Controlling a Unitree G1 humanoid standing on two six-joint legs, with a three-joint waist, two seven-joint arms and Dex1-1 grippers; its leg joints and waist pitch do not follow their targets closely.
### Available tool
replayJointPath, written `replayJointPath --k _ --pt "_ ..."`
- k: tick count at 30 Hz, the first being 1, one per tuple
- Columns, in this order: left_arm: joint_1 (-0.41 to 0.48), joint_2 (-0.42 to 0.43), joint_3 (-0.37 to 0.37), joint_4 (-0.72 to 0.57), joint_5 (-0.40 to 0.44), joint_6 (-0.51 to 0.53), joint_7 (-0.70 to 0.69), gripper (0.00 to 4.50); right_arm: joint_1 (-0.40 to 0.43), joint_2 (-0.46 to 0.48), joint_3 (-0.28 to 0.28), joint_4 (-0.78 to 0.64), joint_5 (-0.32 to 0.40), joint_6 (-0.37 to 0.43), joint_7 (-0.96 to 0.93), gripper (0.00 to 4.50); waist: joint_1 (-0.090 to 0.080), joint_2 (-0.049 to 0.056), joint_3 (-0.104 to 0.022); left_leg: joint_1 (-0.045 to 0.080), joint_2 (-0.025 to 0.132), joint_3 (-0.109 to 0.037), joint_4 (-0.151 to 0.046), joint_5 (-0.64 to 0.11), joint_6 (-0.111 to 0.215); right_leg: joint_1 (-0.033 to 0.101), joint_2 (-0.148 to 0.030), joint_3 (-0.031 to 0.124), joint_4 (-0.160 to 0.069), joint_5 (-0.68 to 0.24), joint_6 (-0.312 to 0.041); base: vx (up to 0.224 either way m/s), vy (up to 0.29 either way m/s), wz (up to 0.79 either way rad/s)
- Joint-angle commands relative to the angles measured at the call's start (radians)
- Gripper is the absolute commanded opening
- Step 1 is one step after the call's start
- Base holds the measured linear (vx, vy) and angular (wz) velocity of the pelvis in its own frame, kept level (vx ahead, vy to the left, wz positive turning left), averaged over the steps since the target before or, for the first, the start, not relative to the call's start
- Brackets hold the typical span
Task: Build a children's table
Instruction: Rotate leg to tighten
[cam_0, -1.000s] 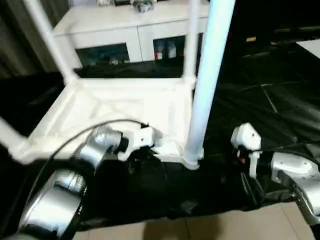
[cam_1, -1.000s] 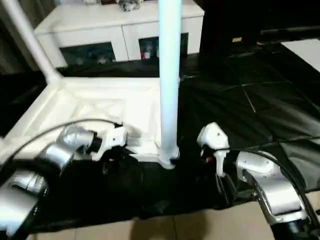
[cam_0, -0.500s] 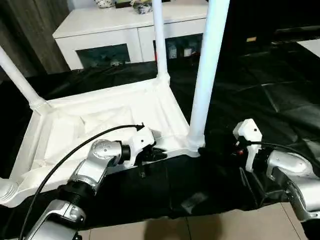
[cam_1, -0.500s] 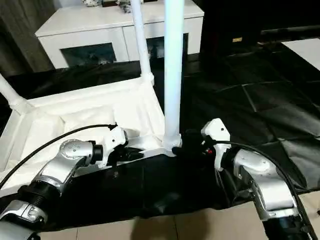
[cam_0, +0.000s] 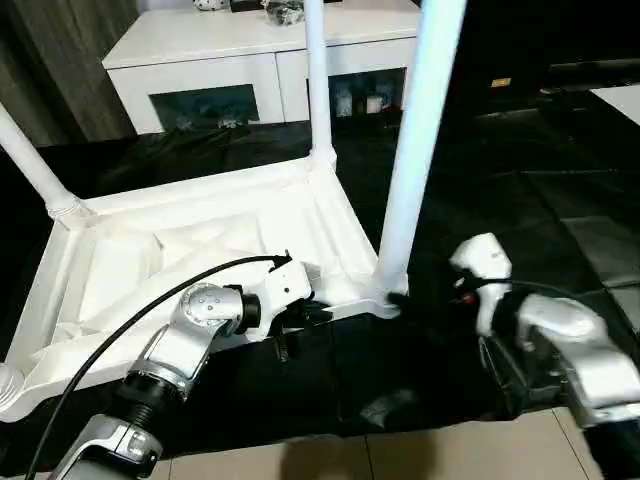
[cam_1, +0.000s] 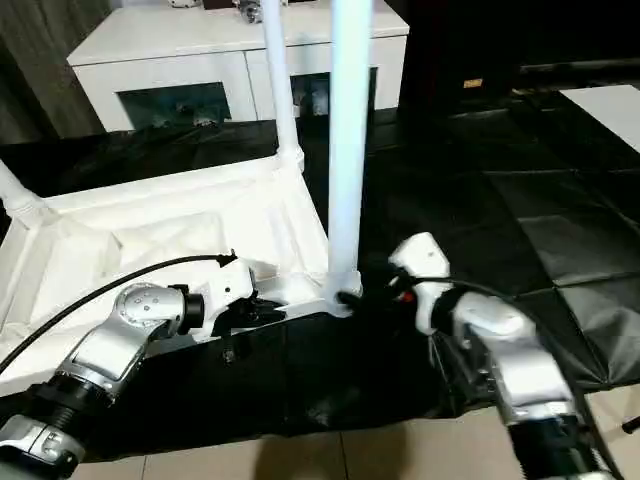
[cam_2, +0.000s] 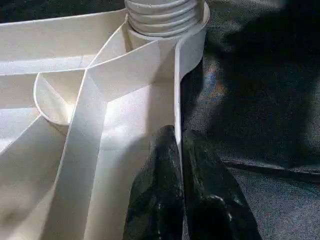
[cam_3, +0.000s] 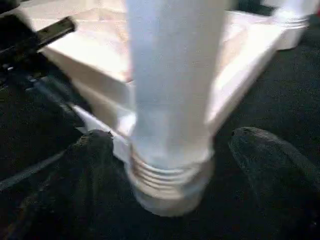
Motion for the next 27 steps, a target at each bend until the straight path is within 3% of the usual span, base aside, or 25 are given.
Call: replayJointPath --k 1,6,8,11,19,27 --pt "0.017 0.007 -0.042 0.026 0.033 0.027 0.000 0.00 -0.022 -0.008 0.026 0.014 -0.011 -0.021 0.039 4.19 0.006 -0.027 -0.058 0.006 0.062 -0.022 -0.064 0.050 0.192 0.045 -0.048 0.016 -0.045 0.137 -0.314 0.000 0.000 0.00" --pt "0.009 0.014 -0.054 0.027 0.036 0.026 -0.006 0.00 -0.047 -0.006 0.025 0.067 -0.028 -0.042 0.046 4.19 0.007 -0.028 -0.058 0.006 0.063 -0.021 -0.064 0.050 0.193 0.045 -0.050 0.015 -0.044 0.141 -0.320 0.000 0.000 0.00" --pt "0.007 0.017 -0.055 0.030 0.038 0.026 -0.011 0.00 -0.063 -0.005 0.026 0.099 -0.036 -0.054 0.047 3.84 0.006 -0.029 -0.058 0.006 0.061 -0.021 -0.064 0.040 0.185 0.045 -0.049 0.015 -0.046 0.127 -0.323 0.000 0.000 0.00" --pt "0.004 0.025 -0.056 0.033 0.039 0.025 -0.016 0.00 -0.078 -0.007 0.035 0.124 -0.037 -0.059 0.058 3.79 0.007 -0.029 -0.059 0.006 0.061 -0.021 -0.063 0.054 0.189 0.047 -0.048 0.015 -0.043 0.148 -0.325 0.000 0.000 0.00" --pt "0.001 0.029 -0.056 0.033 0.033 0.029 -0.019 0.00 -0.098 0.009 0.030 0.166 -0.043 -0.080 0.054 2.96 0.007 -0.030 -0.058 0.005 0.062 -0.020 -0.062 0.051 0.196 0.046 -0.049 0.014 -0.043 0.139 -0.330 0.000 0.000 0.00" --pt "0.001 0.038 -0.060 0.034 0.032 0.029 -0.024 0.00 -0.113 0.030 0.030 0.197 -0.022 -0.097 0.085 2.64 0.007 -0.030 -0.059 0.005 0.061 -0.020 -0.061 0.054 0.200 0.046 -0.048 0.014 -0.042 0.143 -0.333 0.000 0.000 0.00"
